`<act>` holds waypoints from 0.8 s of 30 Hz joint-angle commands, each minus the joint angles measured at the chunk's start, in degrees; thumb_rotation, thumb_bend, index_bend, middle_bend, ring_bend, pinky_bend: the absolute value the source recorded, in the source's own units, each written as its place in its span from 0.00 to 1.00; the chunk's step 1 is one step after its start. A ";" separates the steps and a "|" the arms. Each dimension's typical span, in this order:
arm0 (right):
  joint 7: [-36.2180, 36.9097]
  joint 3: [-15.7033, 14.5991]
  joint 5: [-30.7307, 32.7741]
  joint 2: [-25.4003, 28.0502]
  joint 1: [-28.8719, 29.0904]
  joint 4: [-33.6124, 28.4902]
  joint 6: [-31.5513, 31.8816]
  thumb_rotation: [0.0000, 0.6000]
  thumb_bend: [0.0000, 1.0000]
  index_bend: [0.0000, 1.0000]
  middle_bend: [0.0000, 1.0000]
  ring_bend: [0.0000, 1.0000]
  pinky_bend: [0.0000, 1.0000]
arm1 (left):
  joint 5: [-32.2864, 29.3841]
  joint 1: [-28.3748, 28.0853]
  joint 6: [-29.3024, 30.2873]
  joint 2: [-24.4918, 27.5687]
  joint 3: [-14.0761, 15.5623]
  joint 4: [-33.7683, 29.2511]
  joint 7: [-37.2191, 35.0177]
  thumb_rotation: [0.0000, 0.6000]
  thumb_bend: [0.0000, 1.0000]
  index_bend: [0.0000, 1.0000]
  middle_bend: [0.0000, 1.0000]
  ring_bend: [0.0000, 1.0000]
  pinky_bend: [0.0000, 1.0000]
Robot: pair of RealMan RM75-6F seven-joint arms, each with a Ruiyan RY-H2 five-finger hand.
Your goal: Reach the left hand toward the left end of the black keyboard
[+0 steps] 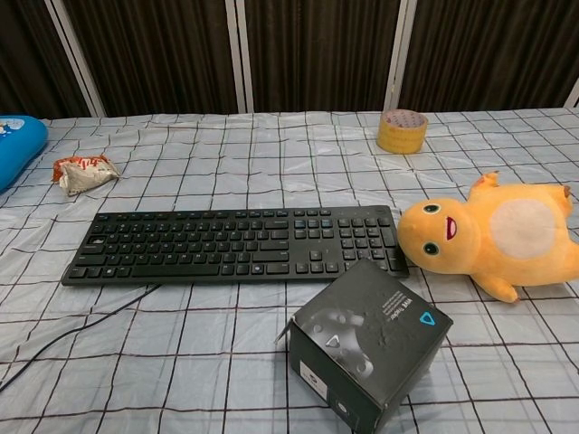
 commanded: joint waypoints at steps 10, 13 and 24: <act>0.71 0.06 0.79 0.48 -0.10 -0.37 -0.47 1.00 0.08 0.03 0.00 0.00 0.00 | -1.04 -1.72 -4.54 1.16 0.67 -2.80 2.69 1.00 0.30 0.00 0.05 0.05 0.06; 0.74 -0.01 0.68 0.49 -0.06 -0.52 -0.58 1.00 0.08 0.03 0.00 0.00 0.00 | -1.10 -2.42 -5.53 1.47 0.52 -4.57 3.86 1.00 0.38 0.00 0.36 0.33 0.29; 1.05 0.04 1.11 0.67 -0.08 -0.95 -0.87 1.00 0.08 0.03 0.00 0.00 0.00 | -8.30 -8.88 -20.22 3.76 0.99 -14.75 9.77 1.00 0.65 0.00 0.86 0.78 0.55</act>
